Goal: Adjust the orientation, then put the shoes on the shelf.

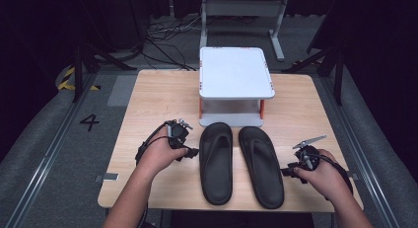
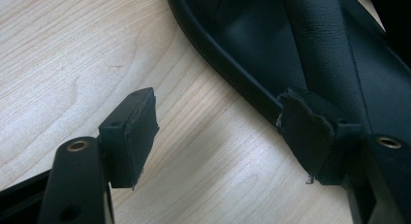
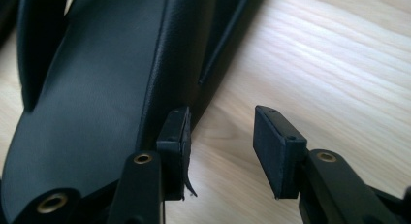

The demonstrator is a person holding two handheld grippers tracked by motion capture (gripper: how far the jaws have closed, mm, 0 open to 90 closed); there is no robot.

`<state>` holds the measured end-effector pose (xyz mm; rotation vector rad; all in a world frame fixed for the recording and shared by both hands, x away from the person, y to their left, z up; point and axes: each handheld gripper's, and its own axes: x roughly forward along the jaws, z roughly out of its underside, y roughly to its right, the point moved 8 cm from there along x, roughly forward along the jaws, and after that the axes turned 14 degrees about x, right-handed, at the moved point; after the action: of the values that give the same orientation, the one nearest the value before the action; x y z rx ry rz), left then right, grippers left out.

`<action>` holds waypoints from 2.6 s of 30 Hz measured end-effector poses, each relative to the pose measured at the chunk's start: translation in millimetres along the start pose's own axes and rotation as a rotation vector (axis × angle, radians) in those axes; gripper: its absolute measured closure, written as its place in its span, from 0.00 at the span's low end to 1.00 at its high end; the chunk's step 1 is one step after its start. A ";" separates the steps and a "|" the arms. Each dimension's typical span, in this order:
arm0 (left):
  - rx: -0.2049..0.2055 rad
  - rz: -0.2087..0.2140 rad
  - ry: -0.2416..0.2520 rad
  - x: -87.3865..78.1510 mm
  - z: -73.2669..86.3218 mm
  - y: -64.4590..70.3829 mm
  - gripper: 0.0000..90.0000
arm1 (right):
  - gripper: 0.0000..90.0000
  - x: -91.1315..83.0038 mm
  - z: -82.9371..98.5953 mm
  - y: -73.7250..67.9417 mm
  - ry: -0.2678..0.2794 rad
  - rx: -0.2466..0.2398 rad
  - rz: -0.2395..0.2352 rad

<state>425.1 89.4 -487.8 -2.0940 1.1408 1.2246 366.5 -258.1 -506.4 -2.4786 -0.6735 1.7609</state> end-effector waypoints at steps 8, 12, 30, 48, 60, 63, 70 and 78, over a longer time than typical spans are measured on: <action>0.005 0.016 -0.006 1.0 2.0 3.9 0.34 | 0.62 11.3 -2.6 -21.1 0.011 -0.031 -0.077; 0.006 0.018 -0.013 1.6 4.5 4.0 0.34 | 0.60 11.0 -5.5 -21.3 0.028 -0.029 -0.076; 0.051 0.261 -0.169 8.5 32.9 59.5 0.45 | 0.59 37.1 -49.7 -3.1 0.291 -0.061 0.021; 0.084 0.237 -0.093 3.3 21.5 52.5 0.38 | 0.69 23.0 -18.9 -17.9 0.024 -0.045 0.015; 0.134 0.286 -0.091 -0.4 12.1 62.4 0.38 | 0.54 23.1 -10.0 -35.7 0.031 -0.054 -0.065; 0.123 0.234 -0.061 -3.8 8.9 52.7 0.35 | 0.50 12.0 -18.3 -33.3 0.110 -0.060 -0.059; 0.115 0.143 0.017 -15.6 2.0 38.3 0.32 | 0.44 -18.4 -35.5 -38.4 0.285 -0.108 -0.068; 0.082 0.080 0.106 -29.0 -1.2 28.6 0.31 | 0.43 -25.2 -39.4 -68.8 0.332 -0.116 -0.151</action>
<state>394.3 85.1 -461.5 -2.0909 1.3110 1.0946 372.8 -196.1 -451.3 -2.6227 -0.9232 1.2525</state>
